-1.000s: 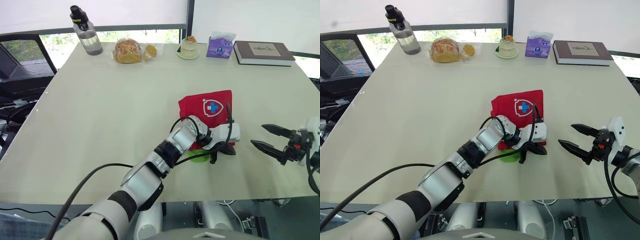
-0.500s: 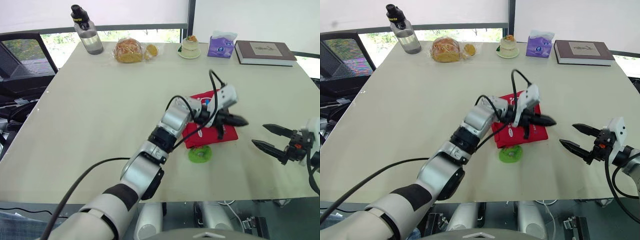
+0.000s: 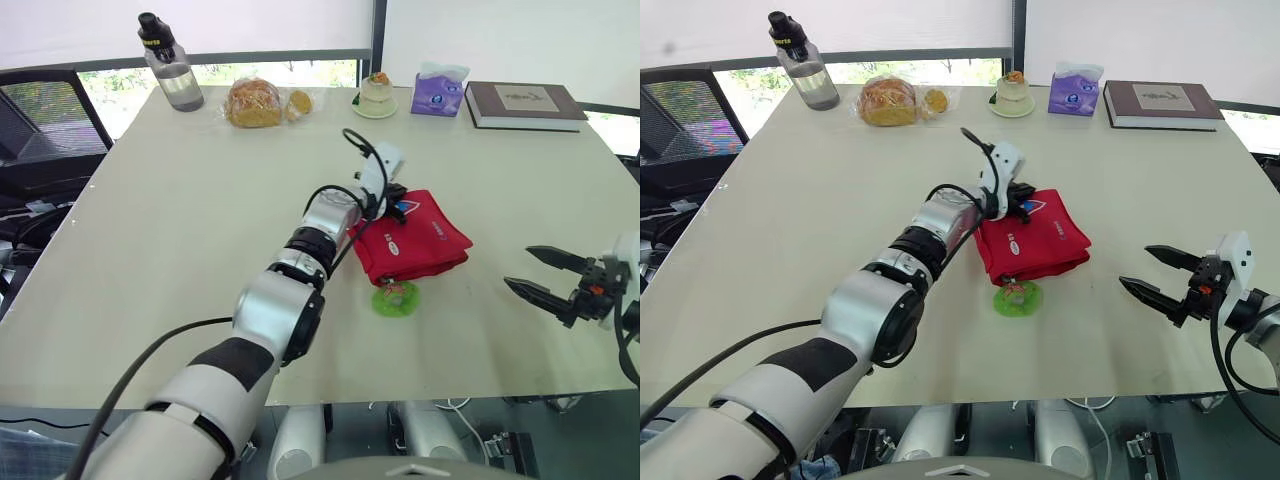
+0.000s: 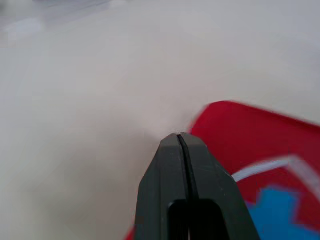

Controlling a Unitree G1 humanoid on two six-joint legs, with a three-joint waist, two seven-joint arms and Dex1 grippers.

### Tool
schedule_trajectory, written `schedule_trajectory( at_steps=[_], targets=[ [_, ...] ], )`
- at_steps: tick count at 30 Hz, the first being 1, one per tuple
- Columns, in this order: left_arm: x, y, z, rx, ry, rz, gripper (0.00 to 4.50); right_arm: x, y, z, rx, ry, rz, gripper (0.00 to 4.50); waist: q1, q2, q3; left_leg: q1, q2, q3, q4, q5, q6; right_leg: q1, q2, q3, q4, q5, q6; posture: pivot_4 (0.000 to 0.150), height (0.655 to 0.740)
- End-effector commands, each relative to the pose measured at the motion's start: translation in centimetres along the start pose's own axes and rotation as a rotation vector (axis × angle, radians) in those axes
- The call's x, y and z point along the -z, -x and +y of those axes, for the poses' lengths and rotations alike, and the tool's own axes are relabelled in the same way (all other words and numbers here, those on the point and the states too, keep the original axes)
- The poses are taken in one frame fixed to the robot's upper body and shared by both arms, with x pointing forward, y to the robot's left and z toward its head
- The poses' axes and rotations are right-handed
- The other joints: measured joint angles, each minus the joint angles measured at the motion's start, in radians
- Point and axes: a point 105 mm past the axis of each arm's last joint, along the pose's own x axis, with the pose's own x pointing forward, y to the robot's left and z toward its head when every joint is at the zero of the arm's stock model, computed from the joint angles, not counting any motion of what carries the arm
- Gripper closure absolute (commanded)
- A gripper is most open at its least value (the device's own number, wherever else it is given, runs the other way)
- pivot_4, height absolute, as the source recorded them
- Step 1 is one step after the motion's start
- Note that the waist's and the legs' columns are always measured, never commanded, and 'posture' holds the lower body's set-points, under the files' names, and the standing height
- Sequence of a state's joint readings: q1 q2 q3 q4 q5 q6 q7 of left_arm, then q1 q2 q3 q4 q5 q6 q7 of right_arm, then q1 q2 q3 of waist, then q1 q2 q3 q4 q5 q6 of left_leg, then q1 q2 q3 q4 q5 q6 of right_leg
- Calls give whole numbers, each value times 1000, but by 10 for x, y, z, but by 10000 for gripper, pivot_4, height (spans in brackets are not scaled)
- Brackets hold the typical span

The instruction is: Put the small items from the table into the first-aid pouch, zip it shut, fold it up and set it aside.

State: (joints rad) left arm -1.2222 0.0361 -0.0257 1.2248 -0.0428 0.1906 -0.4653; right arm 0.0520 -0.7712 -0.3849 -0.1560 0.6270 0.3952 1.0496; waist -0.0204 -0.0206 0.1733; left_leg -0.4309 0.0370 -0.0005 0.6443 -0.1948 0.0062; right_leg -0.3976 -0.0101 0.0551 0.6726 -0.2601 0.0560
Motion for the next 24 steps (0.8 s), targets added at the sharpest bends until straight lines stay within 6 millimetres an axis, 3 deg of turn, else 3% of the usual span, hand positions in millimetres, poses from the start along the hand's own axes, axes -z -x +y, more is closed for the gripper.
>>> schedule_trajectory(
  at_steps=[1,4,8,11,14,20,24],
  targets=[
    [7,4,14,-55,9,18,44670,-10,-1,0,-10,37,-12,0,3,0,0,0,0,0,0,0,0,0,0,0,0,0,0,1500,7400],
    [5,8,23,-70,42,0,44670,-12,-4,-2,-12,37,-14,0,3,0,0,-1,0,1,0,0,0,0,0,0,0,0,0,1500,7400],
    [-14,20,32,-7,27,-125,44670,-17,-6,-3,-11,18,-42,0,1,0,0,0,0,1,-1,0,0,-1,0,0,0,0,0,1500,7400],
    [-36,41,34,150,-56,-241,44670,-21,-11,-7,20,-19,-52,0,1,0,0,-1,0,0,-1,0,0,-2,0,0,0,0,-1,1500,7400],
    [-45,67,40,275,-62,-294,44670,-15,-17,-9,41,-21,3,0,1,0,0,-2,0,2,-1,0,-1,-3,0,1,0,3,-4,1500,7400],
    [-48,128,54,402,-151,-296,19218,-24,-25,-11,43,-111,-38,0,2,0,1,-2,0,2,-3,0,-1,-3,-1,1,0,2,-5,1500,7400],
    [-42,170,47,488,-241,-242,1069,-29,-46,-2,-28,-211,-53,0,-1,0,1,-2,1,2,-3,0,0,-3,-1,1,1,2,-5,1500,7400]
  ],
)
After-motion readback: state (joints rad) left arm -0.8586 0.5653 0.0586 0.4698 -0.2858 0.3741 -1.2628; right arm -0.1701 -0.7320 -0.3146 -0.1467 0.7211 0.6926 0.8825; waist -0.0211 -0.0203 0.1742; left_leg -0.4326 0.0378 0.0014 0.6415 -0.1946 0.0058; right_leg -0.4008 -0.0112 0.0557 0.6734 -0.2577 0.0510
